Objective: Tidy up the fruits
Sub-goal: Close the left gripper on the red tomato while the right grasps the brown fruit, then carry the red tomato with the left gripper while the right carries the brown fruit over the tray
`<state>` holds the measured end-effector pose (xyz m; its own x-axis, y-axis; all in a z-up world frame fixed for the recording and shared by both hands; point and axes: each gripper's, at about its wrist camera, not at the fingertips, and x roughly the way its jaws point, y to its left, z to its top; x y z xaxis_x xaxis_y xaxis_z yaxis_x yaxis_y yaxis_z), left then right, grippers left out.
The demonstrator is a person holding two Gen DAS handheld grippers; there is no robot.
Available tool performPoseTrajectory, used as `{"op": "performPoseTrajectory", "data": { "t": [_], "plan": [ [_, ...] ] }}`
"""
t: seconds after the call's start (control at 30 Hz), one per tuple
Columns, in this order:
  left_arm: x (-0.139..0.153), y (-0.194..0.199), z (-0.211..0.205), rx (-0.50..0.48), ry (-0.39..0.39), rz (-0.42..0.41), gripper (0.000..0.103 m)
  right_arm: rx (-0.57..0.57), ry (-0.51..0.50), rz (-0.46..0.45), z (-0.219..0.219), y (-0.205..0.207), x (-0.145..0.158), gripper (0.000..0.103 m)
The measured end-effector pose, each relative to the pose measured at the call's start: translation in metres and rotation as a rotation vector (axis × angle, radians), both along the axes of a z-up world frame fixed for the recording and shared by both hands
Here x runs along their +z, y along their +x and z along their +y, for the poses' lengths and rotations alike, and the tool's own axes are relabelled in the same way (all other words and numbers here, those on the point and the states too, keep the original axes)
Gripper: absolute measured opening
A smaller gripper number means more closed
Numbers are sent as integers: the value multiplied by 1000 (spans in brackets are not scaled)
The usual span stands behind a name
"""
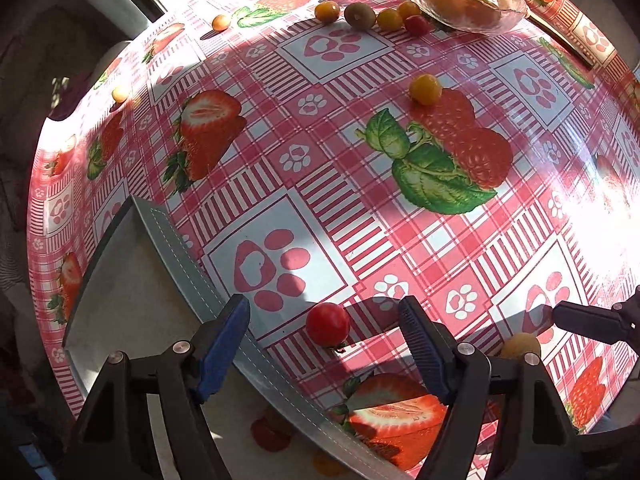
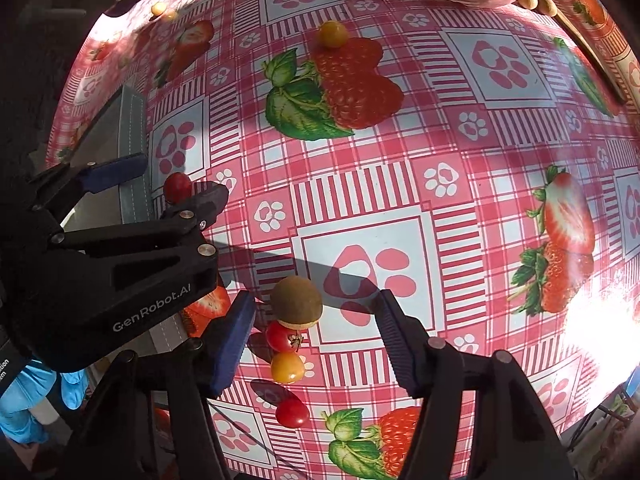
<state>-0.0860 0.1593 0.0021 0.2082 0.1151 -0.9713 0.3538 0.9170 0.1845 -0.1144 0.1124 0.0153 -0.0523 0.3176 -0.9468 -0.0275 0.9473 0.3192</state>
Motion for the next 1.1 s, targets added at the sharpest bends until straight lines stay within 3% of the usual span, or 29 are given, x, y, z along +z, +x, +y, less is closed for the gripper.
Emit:
{"op": "performPoseTrajectory", "data": {
  "t": [0.03, 0.13, 0.2, 0.37, 0.63, 1.1],
  "plan": [
    [0, 0, 0, 3, -9, 7, 77, 6, -1, -7, 4, 1, 0, 65],
    [0, 1, 2, 36, -58, 33, 67, 32, -15, -15, 14, 3, 1, 50],
    [0, 2, 5, 52, -100, 51, 52, 54, -38, -14, 18, 3, 0, 28],
    [0, -4, 4, 76, -171, 66, 23, 30, -27, -12, 8, 1, 4, 29],
    [6, -20, 28, 190, -309, 81, 21, -41, -4, 3, -23, -3, 7, 29],
    [50, -36, 43, 203, -369, 25, 21, -55, 19, -21, -52, -9, 36, 29]
  ]
}}
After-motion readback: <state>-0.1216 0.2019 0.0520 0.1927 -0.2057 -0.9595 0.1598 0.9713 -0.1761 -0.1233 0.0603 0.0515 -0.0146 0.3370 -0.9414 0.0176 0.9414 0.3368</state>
